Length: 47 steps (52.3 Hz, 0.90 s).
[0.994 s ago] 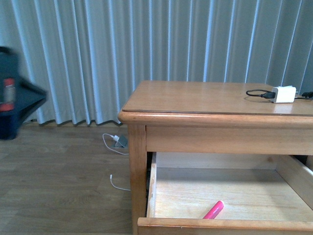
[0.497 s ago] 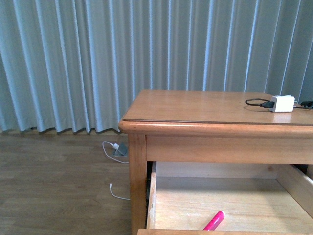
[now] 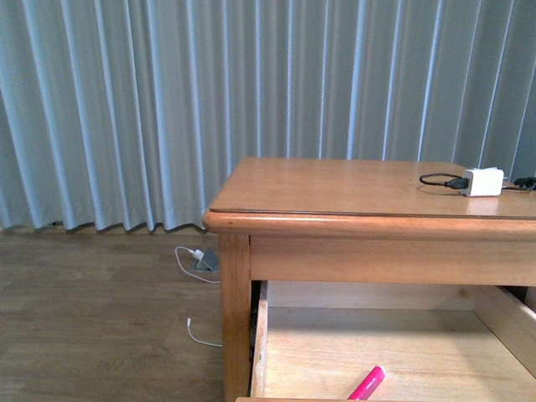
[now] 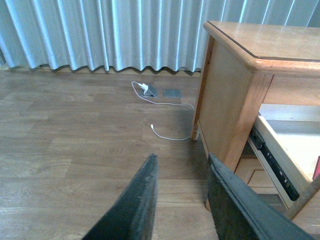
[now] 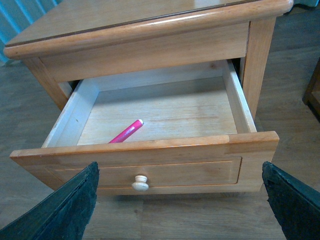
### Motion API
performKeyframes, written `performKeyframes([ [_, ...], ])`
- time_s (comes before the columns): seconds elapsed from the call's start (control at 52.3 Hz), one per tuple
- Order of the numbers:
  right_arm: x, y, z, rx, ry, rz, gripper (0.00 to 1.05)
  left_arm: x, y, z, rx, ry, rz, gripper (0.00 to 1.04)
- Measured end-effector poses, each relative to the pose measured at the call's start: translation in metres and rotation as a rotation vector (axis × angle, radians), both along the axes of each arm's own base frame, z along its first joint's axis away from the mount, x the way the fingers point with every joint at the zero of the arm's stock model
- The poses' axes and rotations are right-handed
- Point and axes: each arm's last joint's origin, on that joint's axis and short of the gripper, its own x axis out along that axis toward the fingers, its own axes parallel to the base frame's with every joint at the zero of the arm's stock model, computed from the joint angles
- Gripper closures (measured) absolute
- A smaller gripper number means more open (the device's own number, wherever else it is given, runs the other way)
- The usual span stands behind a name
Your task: Place pink marker in drawer with both arms
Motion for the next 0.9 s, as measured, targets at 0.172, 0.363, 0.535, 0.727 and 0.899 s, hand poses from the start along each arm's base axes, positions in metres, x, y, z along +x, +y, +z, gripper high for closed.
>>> performKeyframes([
  [0.172,0.000,0.000,0.000,0.000,0.000,0.001,0.08,-0.003,0.000,-0.005,0.006,-0.001,0.000,1.01],
  [0.363,0.000,0.000,0.000,0.000,0.000,0.001,0.08,-0.011,0.000,-0.013,0.010,0.025,0.000,1.01],
  [0.535,0.000,0.000,0.000,0.000,0.000,0.001,0.08,-0.016,0.000,-0.013,0.013,-0.018,0.000,1.01],
  [0.727,0.000,0.000,0.000,0.000,0.000,0.000,0.08,-0.016,0.000,-0.013,0.013,-0.019,0.001,1.01],
  [0.899,0.000,0.000,0.000,0.000,0.000,0.000,0.08,-0.016,0.000,-0.013,0.013,-0.020,0.001,0.89],
])
